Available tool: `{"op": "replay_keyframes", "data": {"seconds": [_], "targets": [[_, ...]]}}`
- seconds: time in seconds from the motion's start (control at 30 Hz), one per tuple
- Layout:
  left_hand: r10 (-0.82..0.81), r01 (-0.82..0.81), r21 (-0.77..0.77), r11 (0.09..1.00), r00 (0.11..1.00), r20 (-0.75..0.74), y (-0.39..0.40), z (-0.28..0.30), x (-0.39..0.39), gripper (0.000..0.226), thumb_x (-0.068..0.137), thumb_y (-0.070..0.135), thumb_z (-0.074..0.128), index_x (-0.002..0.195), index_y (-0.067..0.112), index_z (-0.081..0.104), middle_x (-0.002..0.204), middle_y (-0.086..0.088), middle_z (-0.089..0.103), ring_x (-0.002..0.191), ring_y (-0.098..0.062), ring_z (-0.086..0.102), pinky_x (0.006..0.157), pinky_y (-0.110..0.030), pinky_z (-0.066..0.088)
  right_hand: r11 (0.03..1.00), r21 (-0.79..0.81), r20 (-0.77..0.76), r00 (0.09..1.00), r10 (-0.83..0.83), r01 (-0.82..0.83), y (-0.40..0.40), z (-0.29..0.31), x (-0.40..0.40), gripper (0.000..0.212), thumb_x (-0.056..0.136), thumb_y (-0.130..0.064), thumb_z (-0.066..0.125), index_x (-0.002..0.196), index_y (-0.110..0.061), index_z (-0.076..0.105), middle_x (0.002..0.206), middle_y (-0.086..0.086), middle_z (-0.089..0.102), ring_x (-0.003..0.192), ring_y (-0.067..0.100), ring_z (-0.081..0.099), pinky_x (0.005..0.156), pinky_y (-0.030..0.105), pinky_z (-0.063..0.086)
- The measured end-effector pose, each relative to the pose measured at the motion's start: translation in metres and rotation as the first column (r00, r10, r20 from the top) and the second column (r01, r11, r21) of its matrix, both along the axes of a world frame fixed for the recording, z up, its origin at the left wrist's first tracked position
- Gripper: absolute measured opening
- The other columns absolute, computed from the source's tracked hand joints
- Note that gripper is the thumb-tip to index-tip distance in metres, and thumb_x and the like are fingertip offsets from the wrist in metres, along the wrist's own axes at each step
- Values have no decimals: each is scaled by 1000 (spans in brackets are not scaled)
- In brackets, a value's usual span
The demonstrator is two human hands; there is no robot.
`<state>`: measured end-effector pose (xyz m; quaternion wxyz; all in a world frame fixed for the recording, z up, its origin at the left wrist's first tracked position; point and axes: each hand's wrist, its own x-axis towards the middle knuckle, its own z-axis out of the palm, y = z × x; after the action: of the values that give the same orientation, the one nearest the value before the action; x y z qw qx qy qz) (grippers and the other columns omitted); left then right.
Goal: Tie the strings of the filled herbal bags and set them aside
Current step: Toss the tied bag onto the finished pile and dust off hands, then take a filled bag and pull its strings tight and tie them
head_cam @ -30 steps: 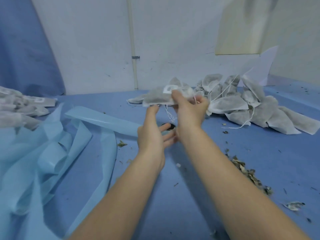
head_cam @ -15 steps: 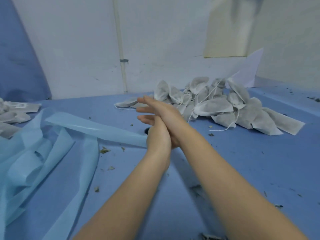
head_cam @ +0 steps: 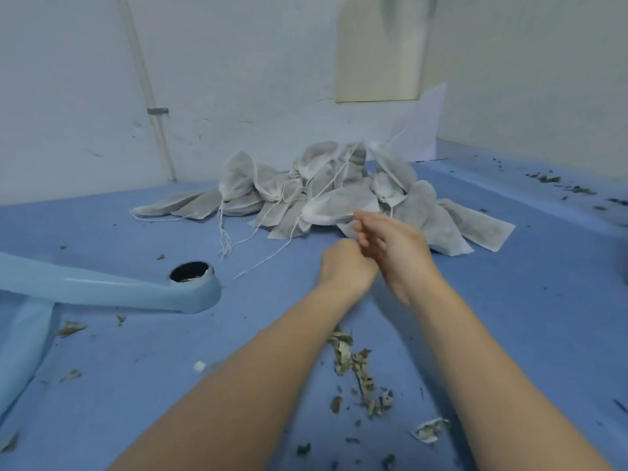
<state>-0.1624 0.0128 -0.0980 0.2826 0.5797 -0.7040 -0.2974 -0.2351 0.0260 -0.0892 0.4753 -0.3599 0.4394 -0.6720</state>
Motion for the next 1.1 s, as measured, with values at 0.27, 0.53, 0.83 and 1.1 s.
{"op": "replay_keyframes", "data": {"seconds": [0.27, 0.53, 0.83, 1.1], "targets": [[153, -110, -158, 981, 944, 294, -37, -17, -23, 27, 93, 16, 49, 116, 8, 62, 122, -12, 54, 112, -31, 54, 83, -37, 44, 981, 130, -23, 990, -140, 142, -12, -11, -22, 19, 90, -3, 56, 76, -12, 66, 62, 1, 60, 49, 6, 48, 48, 14, 43], [177, -161, -210, 964, 983, 58, -18, -10, -15, 18, 92, 23, 55, 95, 16, 71, 99, -10, 69, 97, -30, 60, 67, -30, 39, 919, 173, -516, 828, -221, 353, -16, -22, -25, 31, 84, -8, 45, 54, -12, 48, 55, 4, 54, 67, 27, 58, 76, 48, 54], [-68, 114, -305, 945, 985, 158, 36, -2, 12, 13, 90, 29, 60, 93, 27, 72, 95, -2, 68, 96, -21, 55, 72, -31, 43, 981, 183, 506, 861, -38, -64, -7, -6, -25, 20, 101, -7, 38, 94, 1, 54, 79, 12, 61, 62, 18, 60, 45, 22, 54], [-58, 93, -288, 953, 990, 130, 38, 3, 30, 14, 87, 28, 58, 96, 27, 69, 103, 6, 68, 100, -19, 56, 83, -34, 49, 965, 236, -93, 991, -96, 116, -1, -3, -33, 24, 92, -8, 44, 73, -9, 60, 48, -6, 25, 32, 5, 16, 31, 17, 16]]}}
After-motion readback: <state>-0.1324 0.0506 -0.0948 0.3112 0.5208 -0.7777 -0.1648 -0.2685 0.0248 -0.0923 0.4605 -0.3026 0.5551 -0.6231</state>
